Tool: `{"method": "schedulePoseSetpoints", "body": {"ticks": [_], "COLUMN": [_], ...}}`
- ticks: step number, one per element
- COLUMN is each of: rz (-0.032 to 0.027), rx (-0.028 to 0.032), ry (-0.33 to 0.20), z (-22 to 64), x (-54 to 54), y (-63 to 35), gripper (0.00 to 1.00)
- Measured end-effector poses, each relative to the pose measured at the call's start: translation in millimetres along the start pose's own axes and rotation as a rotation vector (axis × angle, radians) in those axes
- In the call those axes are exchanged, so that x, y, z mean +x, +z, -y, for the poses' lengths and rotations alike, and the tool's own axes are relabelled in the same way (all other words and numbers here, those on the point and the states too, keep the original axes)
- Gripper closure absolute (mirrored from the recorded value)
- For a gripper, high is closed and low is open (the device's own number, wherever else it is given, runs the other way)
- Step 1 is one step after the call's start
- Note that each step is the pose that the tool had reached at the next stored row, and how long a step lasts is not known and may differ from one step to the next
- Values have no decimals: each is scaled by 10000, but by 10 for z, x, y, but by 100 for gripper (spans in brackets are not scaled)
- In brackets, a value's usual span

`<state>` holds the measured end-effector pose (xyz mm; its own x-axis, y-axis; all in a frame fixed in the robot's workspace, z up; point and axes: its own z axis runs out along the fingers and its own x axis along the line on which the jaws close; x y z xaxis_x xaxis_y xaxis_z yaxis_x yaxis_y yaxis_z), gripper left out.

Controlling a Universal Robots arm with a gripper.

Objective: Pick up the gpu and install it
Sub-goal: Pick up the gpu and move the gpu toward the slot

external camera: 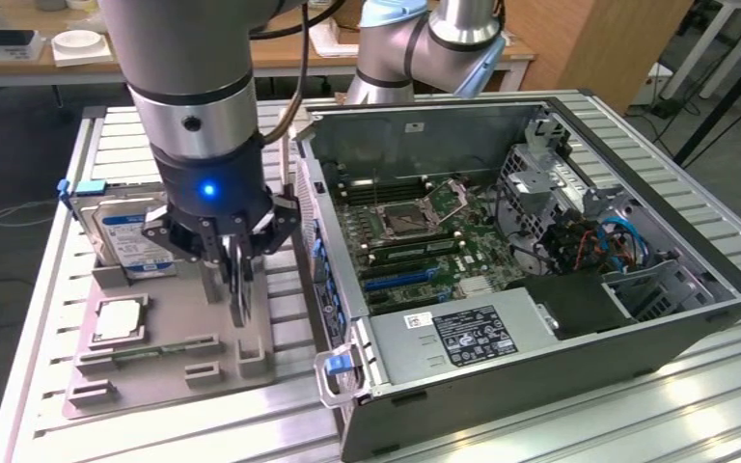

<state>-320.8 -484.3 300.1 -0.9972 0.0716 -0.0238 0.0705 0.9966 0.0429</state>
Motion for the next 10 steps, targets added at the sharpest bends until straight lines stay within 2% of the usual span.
{"method": "schedulePoseSetpoints", "body": {"ticks": [10], "rz": [-1], "rx": [-8], "ry": [1], "z": [-5], "x": [-2], "y": [-108], "gripper": [74]}}
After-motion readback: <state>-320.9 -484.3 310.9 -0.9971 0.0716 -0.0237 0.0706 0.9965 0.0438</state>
